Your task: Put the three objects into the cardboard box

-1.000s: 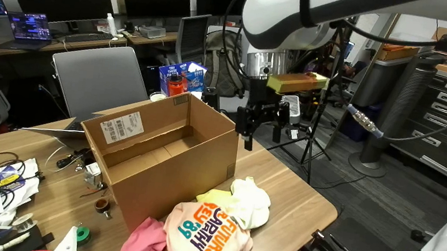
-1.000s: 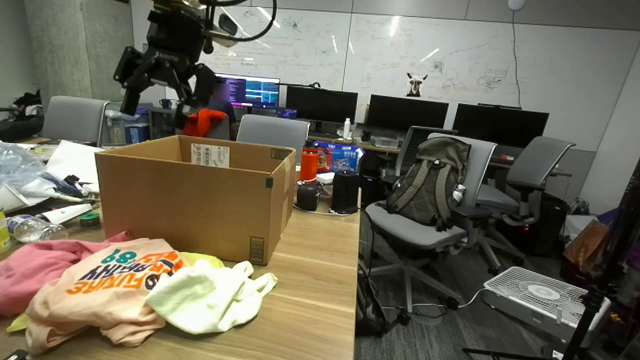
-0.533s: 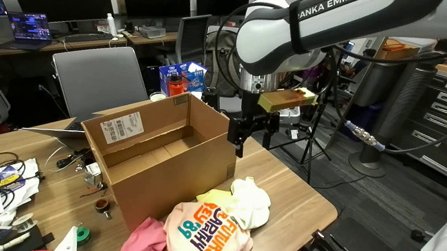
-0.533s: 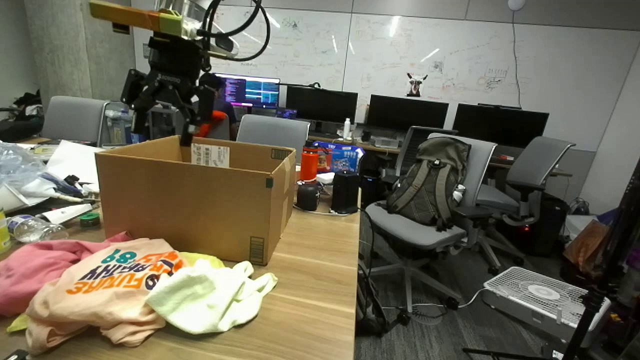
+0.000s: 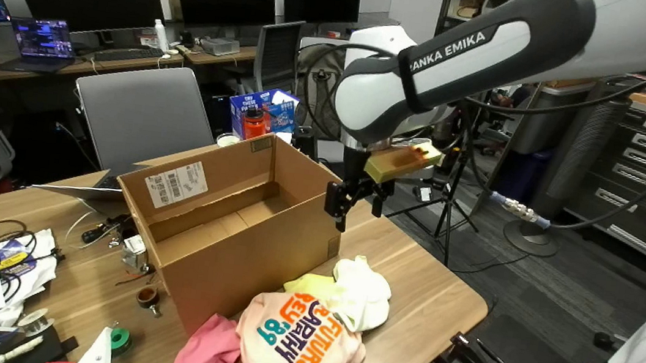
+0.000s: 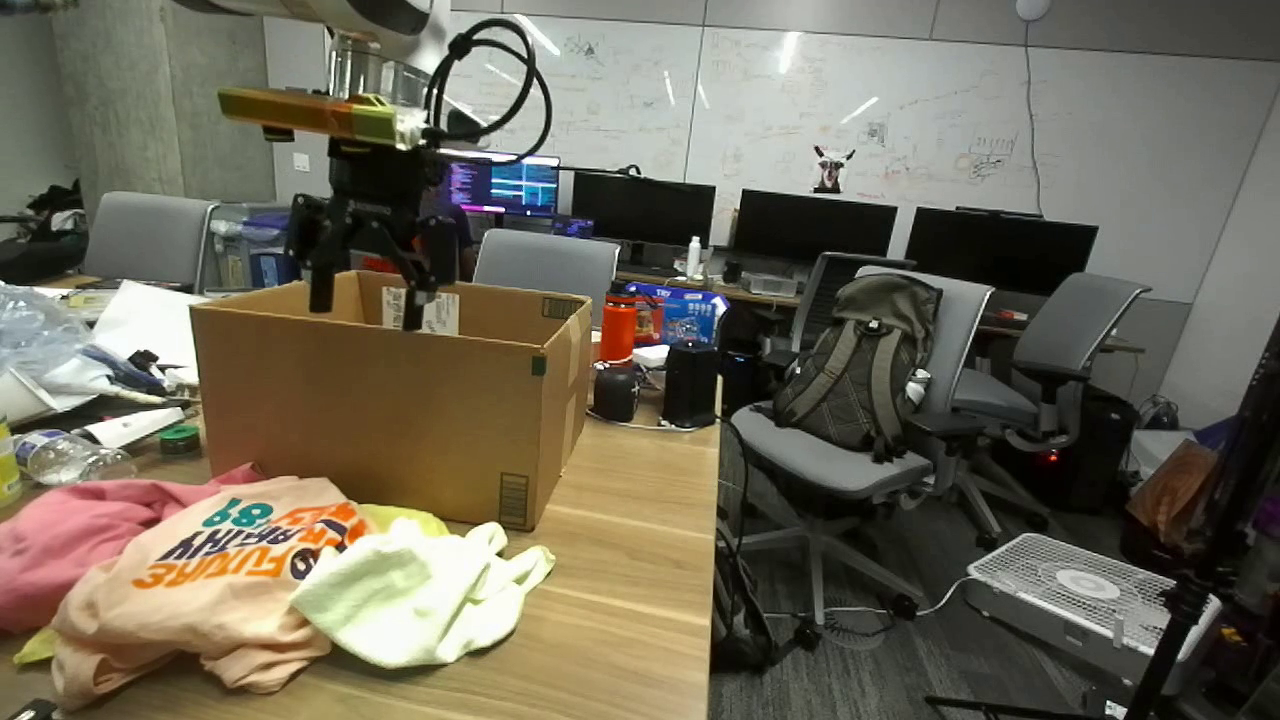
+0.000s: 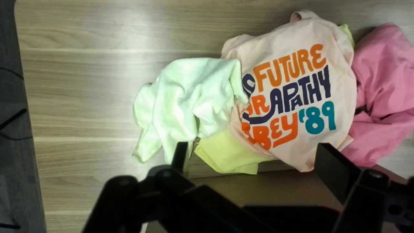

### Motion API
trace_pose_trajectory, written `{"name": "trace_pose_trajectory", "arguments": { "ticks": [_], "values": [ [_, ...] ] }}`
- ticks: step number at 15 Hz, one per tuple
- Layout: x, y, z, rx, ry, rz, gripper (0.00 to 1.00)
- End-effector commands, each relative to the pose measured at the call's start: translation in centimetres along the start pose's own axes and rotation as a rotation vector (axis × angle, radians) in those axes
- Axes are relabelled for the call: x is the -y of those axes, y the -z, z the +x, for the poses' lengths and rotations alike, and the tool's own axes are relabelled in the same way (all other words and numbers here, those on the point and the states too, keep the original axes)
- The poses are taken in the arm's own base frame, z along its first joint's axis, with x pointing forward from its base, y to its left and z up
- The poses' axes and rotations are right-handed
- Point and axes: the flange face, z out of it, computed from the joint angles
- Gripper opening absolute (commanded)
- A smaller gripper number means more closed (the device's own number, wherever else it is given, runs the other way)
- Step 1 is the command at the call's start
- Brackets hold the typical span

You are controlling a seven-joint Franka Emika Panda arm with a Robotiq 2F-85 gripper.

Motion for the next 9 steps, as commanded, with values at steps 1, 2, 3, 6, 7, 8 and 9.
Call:
{"name": "trace_pose_trajectory", "arguments": {
  "ticks": [1, 2, 3, 6, 7, 8, 9],
  "values": [
    [-0.1, -2.2, 0.9, -0.042, -0.038, -0.024, 1.0],
    [-0.2, -3.1, 1.1, -0.048, -0.052, -0.031, 1.0],
    [-0.2, -3.7, 1.4, -0.053, -0.068, -0.036, 1.0],
    [-1.1, -5.3, 2.4, -0.057, -0.147, -0.038, 1.0],
    [-1.6, -5.6, 2.7, -0.062, -0.179, -0.04, 1.0],
    [-2.3, -6.0, 3.1, -0.068, -0.218, -0.042, 1.0],
    [-3.1, -6.3, 3.4, -0.071, -0.252, -0.046, 1.0]
  ]
}}
